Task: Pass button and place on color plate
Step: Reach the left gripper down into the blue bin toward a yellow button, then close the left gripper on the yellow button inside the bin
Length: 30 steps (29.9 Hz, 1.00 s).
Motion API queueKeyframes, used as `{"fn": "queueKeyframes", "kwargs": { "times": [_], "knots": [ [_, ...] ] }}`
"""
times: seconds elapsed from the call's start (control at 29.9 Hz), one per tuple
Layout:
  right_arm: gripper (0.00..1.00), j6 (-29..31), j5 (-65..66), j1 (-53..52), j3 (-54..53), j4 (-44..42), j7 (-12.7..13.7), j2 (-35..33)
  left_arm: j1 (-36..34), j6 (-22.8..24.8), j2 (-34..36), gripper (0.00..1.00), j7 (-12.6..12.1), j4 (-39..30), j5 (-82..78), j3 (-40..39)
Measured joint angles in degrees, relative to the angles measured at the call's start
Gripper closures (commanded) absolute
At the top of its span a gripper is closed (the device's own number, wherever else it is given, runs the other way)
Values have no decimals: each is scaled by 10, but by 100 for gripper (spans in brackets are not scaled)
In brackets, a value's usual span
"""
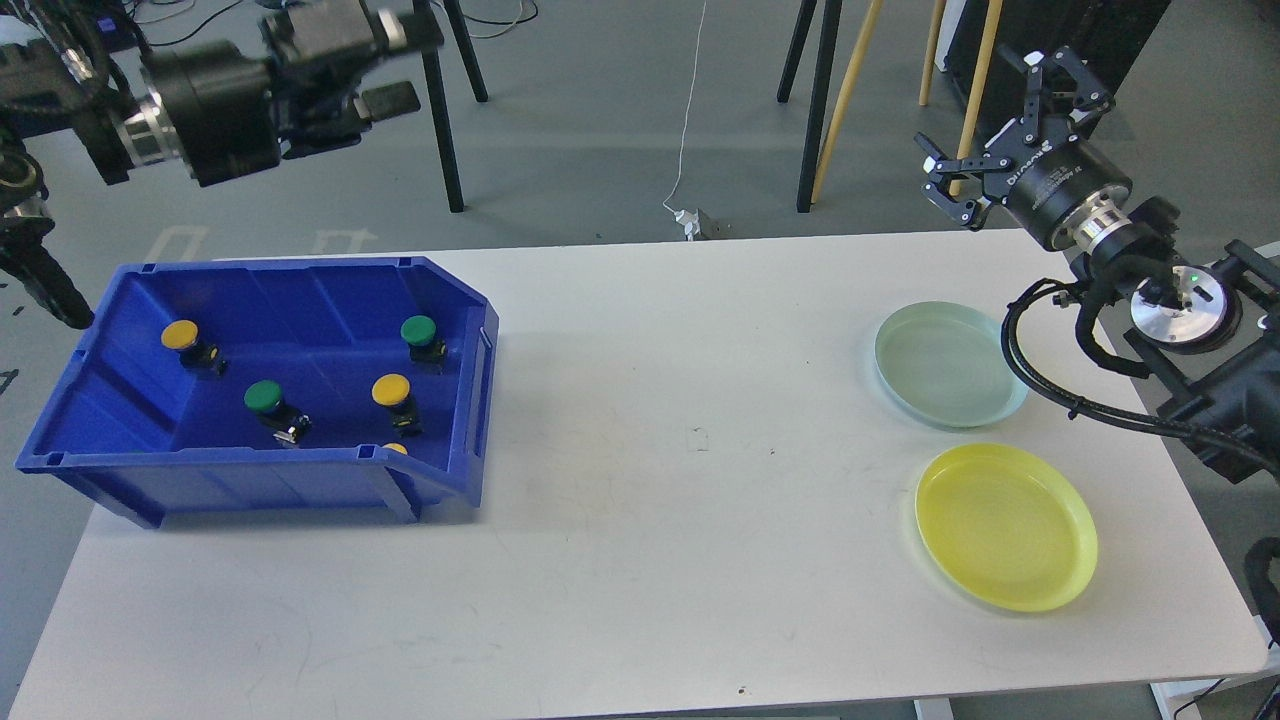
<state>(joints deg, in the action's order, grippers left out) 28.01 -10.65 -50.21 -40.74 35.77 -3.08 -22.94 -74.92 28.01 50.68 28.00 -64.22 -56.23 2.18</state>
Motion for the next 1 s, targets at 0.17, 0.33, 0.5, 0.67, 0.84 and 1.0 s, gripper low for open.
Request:
{"fn": "queueKeyframes", "kwargs": {
  "times": [0.17, 0.33, 0.5, 0.67, 0.84, 1.0],
  "knots": [
    [0, 0, 0, 5, 0, -12, 0, 3, -79, -48, -39, 5, 0, 13, -211, 218],
    [0, 0, 0, 18, 0, -13, 0, -1, -92, -106, -117, 10, 0, 69, -247, 339],
    [0, 0, 0, 23, 0, -14, 0, -10, -70, -140, -167, 10, 0, 108, -247, 373],
    [0, 0, 0, 24, 0, -14, 0, -13, -26, -144, -203, 10, 0, 176, -247, 374],
    [0, 0, 0, 25, 0, -14, 0, -14, 5, -144, -218, 10, 0, 224, -249, 370],
    [0, 0, 0, 26, 1, -14, 1, -11, 27, -144, -220, 10, 0, 245, -250, 368]
  ]
}}
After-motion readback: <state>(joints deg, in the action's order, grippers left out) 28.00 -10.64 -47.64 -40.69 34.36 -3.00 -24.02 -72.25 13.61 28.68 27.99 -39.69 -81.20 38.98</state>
